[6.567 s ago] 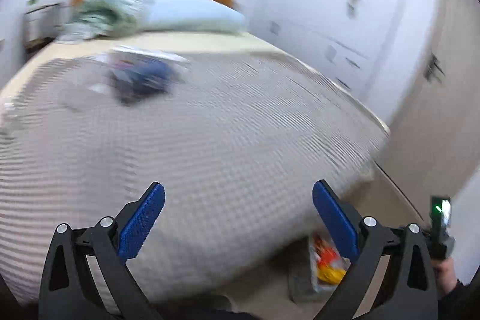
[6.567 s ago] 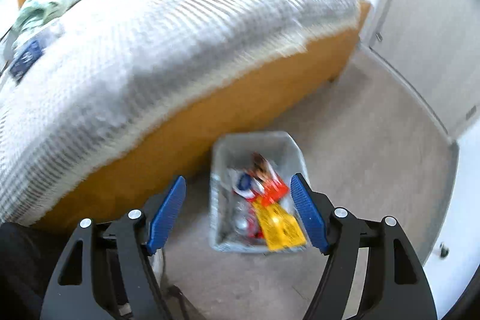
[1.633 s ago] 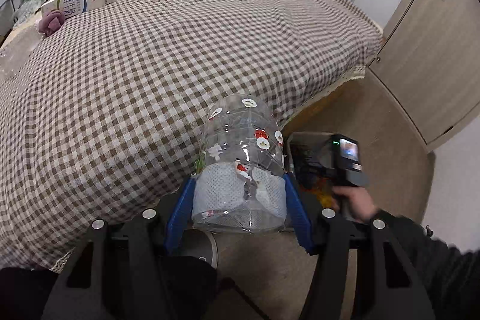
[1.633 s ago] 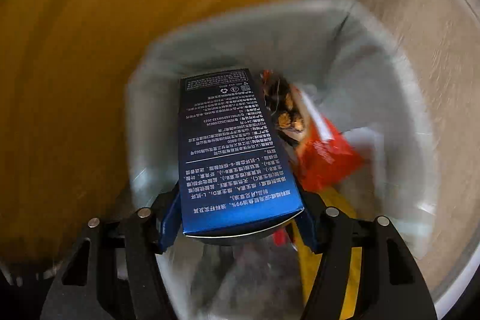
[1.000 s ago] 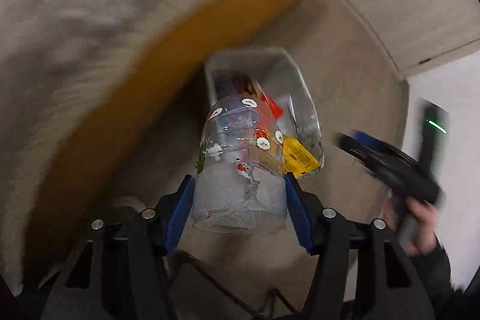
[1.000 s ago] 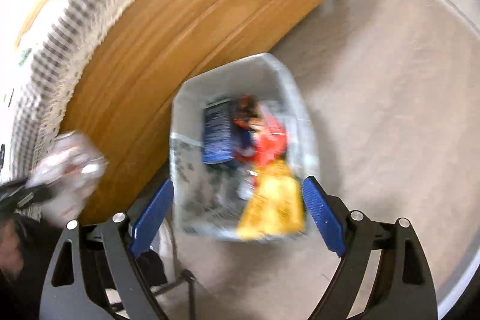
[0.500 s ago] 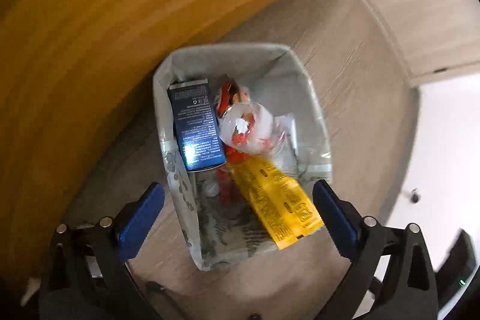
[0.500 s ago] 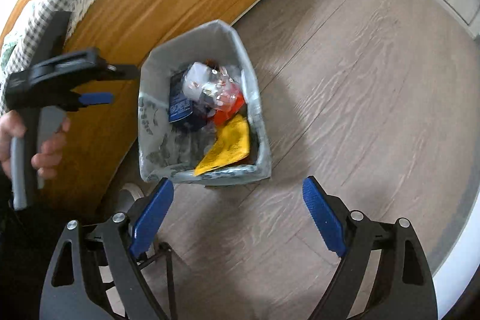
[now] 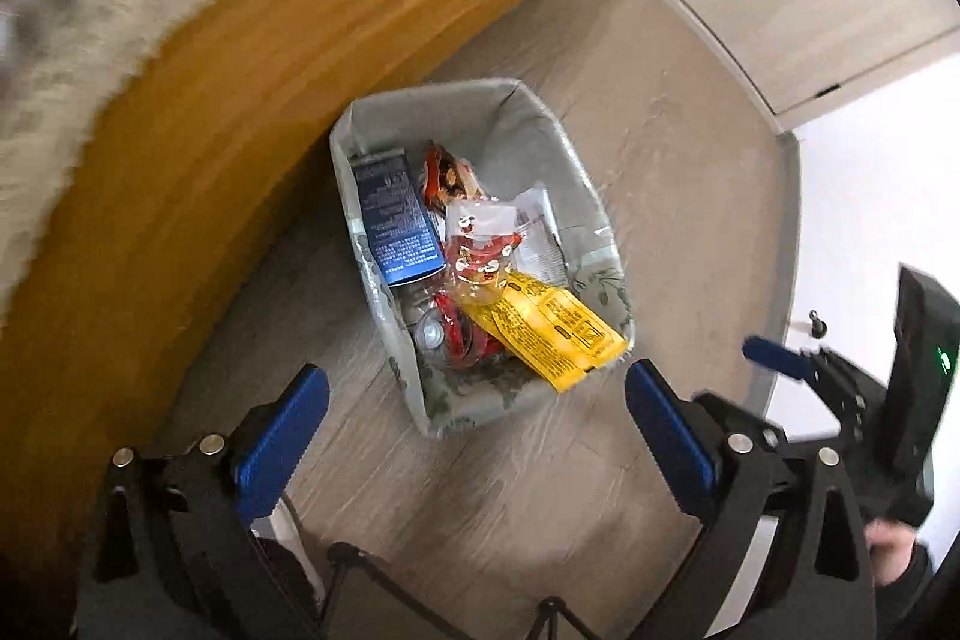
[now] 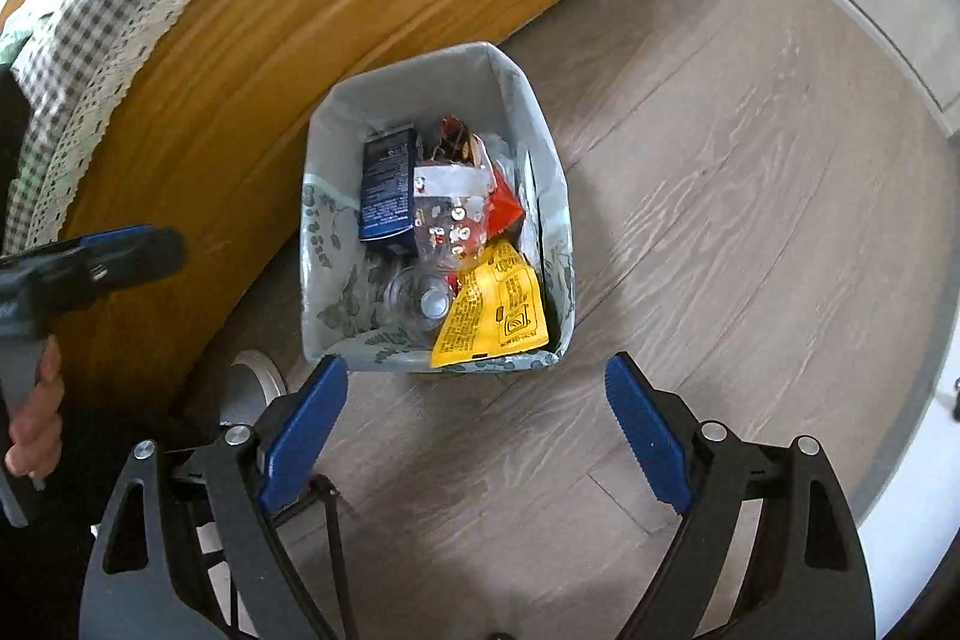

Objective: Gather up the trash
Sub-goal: 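Move both open tools back over the bed, then grasp the clear plastic bag with the left tool while the right tool grasps the pink cloth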

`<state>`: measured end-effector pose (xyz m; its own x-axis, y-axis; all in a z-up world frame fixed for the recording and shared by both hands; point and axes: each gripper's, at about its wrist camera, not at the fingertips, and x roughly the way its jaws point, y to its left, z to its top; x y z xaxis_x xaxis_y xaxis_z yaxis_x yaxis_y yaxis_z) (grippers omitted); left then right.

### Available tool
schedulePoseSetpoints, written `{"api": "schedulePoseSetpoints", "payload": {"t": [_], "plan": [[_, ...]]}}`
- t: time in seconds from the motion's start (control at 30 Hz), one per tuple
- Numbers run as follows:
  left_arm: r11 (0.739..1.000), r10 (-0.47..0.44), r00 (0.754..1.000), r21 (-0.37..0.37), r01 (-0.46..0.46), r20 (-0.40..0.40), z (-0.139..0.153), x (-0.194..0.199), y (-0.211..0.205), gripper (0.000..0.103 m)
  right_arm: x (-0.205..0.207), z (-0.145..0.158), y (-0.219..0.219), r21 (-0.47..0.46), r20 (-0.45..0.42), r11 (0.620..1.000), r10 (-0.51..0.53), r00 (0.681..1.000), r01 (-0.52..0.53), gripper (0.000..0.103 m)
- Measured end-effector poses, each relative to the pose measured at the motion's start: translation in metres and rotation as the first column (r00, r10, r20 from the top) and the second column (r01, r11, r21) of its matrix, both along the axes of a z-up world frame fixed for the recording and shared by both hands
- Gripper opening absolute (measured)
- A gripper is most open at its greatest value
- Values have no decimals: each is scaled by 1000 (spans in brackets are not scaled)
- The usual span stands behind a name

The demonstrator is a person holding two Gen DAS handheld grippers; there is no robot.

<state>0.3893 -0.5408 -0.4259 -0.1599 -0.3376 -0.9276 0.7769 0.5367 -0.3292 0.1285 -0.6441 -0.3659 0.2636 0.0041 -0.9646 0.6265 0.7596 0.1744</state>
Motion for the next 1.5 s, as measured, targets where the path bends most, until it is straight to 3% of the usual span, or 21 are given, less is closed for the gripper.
{"api": "schedulePoseSetpoints", "payload": {"t": [0.3,0.5,0.63,0.73,0.9,0.93,1.03,1.1,1.23,1.33,1.4,1.47,1.5], "plan": [[971,127,984,-219,-97,128,110,21,88,96,28,69,34,-165,10,984,77,997,-74,84],[909,305,928,-355,-216,215,179,46,191,96,70,133,77,-272,93,951,176,980,-145,84],[863,445,852,-386,-326,276,202,85,269,96,113,169,118,-346,142,912,283,949,-220,84],[810,556,782,-397,-432,282,213,124,327,96,148,189,150,-379,163,880,368,915,-287,84],[678,723,648,-424,-601,238,221,195,413,96,200,216,193,-395,221,849,458,861,-350,84],[635,762,609,-435,-638,219,224,213,434,96,210,222,199,-388,243,849,469,849,-358,84],[569,814,547,-452,-687,194,233,252,476,96,240,233,214,-373,285,844,499,818,-386,84],[562,821,531,-450,-694,208,238,273,493,96,269,237,225,-365,304,838,520,798,-407,84],[588,808,512,-441,-678,291,258,334,516,96,330,244,247,-345,385,831,550,741,-437,84],[627,779,518,-420,-656,353,272,384,532,96,396,245,278,-320,450,806,591,669,-497,84],[653,755,517,-396,-645,404,279,420,539,96,448,243,311,-323,484,772,632,605,-547,82],[660,736,496,-328,-676,461,281,455,548,96,506,236,349,-339,500,716,687,527,-610,67],[660,732,494,-308,-685,468,280,466,552,96,527,233,362,-344,506,697,702,502,-629,66]]}}
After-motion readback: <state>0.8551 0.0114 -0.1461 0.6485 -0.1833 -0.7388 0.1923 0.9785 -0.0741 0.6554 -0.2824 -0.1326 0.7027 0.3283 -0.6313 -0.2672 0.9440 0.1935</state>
